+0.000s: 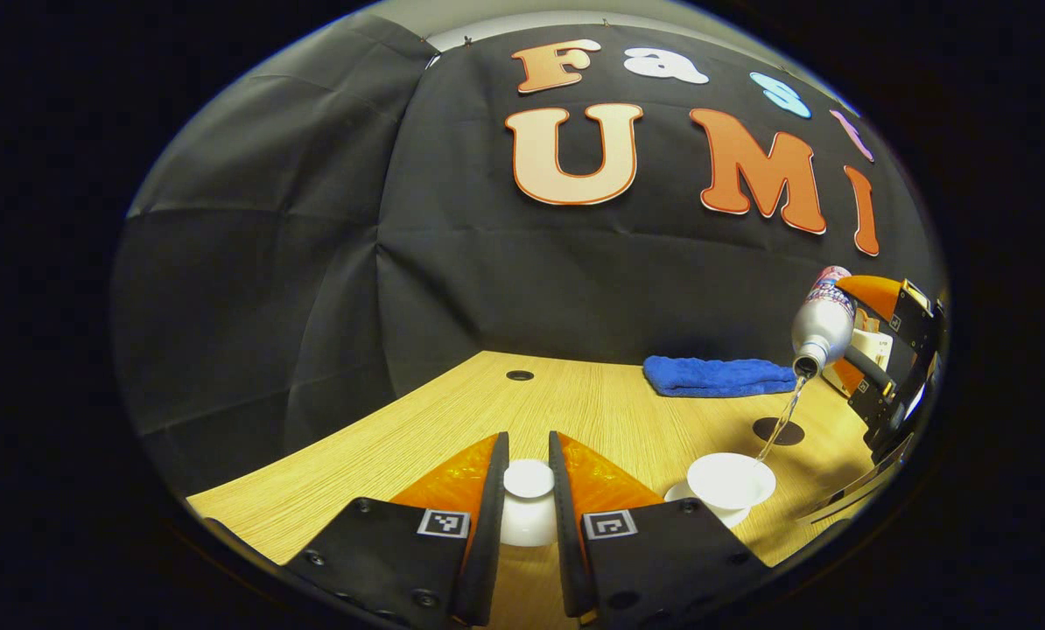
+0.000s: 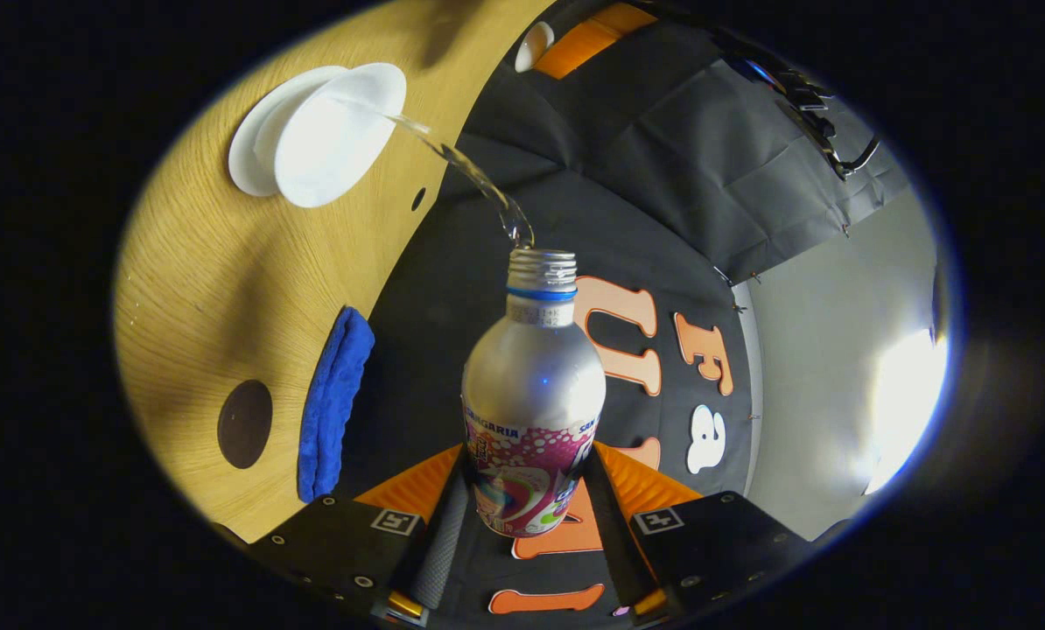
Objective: Open the teacup lid with one hand, grasp the water bottle and pour water into the teacup with the other hand; after pouring, place the water bottle on the coaster and then close the teacup lid.
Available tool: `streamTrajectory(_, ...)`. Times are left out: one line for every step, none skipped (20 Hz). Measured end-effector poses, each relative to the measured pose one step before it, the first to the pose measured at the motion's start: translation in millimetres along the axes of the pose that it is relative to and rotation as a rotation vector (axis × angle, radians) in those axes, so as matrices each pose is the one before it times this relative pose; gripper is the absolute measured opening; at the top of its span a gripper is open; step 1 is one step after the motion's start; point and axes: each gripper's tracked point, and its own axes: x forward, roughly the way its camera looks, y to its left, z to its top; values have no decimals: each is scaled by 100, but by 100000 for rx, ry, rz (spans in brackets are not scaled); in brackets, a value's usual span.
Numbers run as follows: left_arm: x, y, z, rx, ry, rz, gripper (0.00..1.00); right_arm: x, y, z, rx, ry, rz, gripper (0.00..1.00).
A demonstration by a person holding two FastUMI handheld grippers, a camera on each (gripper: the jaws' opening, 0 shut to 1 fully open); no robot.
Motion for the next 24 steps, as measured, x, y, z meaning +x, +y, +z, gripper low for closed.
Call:
streamTrajectory(-32,-14,106,-120,-113,-217,34,112,-84,-167,-437,175,-910,73)
streamTrajectory(-54,-5,36,-17,-108,-125,34,22,10,29,-387,-91,-581,73)
streamTrajectory(-34,-70,-30,121,-31,-101,34,33,-80,-96,-651,193,-824,73)
streamTrajectory(-10,16,14,73,70,-211,34,15,-75,-65,-786,-136,-773,74)
streamTrajectory(-60,71,46,-128,7,-77,33,69,-101,51,-1265,-646,-1063,73)
streamTrajectory(105,-41,-141,-37,80,-148,33,129,-209,-55,-1495,-135,-1360,73)
streamTrajectory(2,55,41,-216,32,121,33,-112,-24,91,-853,-44,-1032,73)
streamTrajectory(81,-132,-210,-93,200,-372,33,54,102,-97,-387,349,-449,73)
streamTrajectory(-29,43,23,42,179,-34,33,-17,-63,28,-321,73,-471,73)
streamTrajectory(45,-28,-20,47,217,-431,33,33,-167,-37,-335,436,-965,74)
streamTrajectory(-12,51,36,89,-128,-67,33,31,14,90,-523,-56,-684,73)
streamTrajectory(-9,42,-2,179,-251,-67,33,31,-78,-35,-882,-28,-1068,73)
streamTrajectory(-61,-4,62,244,-200,25,33,27,-88,20,-912,-231,-1044,73)
streamTrajectory(-30,29,-6,105,-23,50,33,190,-84,-158,-708,-172,-993,73)
streamTrajectory(-44,13,82,36,-58,-71,33,-44,-37,2,-404,-291,-960,73)
streamTrajectory(31,23,-14,-177,-117,193,33,-37,26,120,-65,-345,-588,73)
streamTrajectory(-8,-47,-5,-117,65,-118,33,-143,36,82,-55,-16,-696,73)
streamTrajectory(69,65,-115,-59,206,195,34,-6,17,49,139,-467,-22,73)
streamTrajectory(32,-47,6,-13,142,-190,30,-127,47,181,-343,-762,-56,74)
streamTrajectory(71,76,-135,112,272,164,34,120,-67,75,-789,-1234,198,73)
streamTrajectory(62,-85,10,86,48,-267,33,-68,52,148,-860,-1041,118,73)
streamTrajectory(-71,57,-60,81,78,54,33,-133,-9,127,-615,-1186,617,73)
streamTrajectory(-52,-2,92,-12,-103,-103,34,-172,34,219,-304,-1085,428,74)
streamTrajectory(36,-19,-27,-18,-81,-42,33,-177,90,411,-194,-1079,641,77)
